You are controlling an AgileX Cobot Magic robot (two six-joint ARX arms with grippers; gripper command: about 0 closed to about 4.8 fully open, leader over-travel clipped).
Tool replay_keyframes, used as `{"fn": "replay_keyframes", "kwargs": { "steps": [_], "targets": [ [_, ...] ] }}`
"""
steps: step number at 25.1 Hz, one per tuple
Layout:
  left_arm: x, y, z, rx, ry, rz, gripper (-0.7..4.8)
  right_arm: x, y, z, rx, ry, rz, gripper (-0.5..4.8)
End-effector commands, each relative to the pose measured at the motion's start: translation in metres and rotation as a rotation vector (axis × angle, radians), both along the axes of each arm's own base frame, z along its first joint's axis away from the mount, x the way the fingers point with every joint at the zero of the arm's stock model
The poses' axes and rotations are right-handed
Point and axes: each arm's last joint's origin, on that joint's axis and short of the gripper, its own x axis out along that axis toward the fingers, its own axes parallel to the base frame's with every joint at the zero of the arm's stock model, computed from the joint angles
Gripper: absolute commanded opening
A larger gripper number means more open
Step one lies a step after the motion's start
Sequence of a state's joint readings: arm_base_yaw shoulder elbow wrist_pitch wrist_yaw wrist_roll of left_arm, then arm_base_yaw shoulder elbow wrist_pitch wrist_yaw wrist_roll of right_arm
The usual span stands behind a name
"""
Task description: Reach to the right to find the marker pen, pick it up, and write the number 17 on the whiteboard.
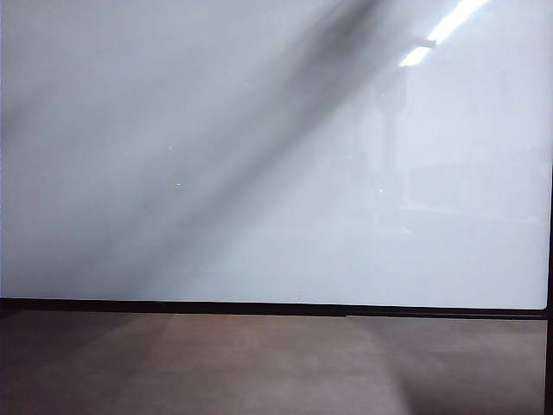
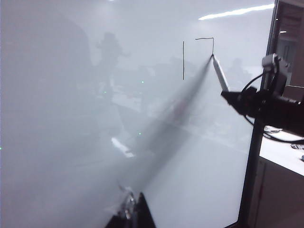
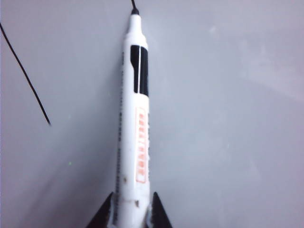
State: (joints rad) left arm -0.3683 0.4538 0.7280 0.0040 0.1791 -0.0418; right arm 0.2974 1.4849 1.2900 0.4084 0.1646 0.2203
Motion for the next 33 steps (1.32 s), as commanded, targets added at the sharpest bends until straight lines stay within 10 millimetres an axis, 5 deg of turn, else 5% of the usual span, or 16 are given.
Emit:
{"fn": "replay_keyframes", "kwargs": {
  "steps": [1,10,14,22,27,33],
  "targets": [
    [-0.001,0.001,0.003,-0.005,-0.017,0.001,-0.05,0.002,0.0,-0.014,0.003,0.068,0.012,-0.04],
    [-0.001,0.001,0.003,-0.005,-0.017,0.001,-0.05,0.003,0.0,-0.037,0.007,0.134,0.018,-0.04],
    [-0.001,0.001,0.003,-0.005,-0.016,0.001,-0.05,-0.001,0.0,-0.032,0.015,0.102,0.034,-0.04],
    [0.003,0.005,-0.002,0.002,0.002,0.056,-0.05,-0.072,0.006,0.014,0.014,-0.039,0.144,-0.04],
    [0.008,0.02,-0.043,0.023,0.069,0.21,-0.05,-0.109,0.002,0.013,0.005,-0.042,0.191,-0.04],
    [0.007,0.039,-0.102,0.028,0.151,0.417,-0.05,-0.117,0.0,-0.013,-0.022,0.042,0.247,-0.04]
  ]
}}
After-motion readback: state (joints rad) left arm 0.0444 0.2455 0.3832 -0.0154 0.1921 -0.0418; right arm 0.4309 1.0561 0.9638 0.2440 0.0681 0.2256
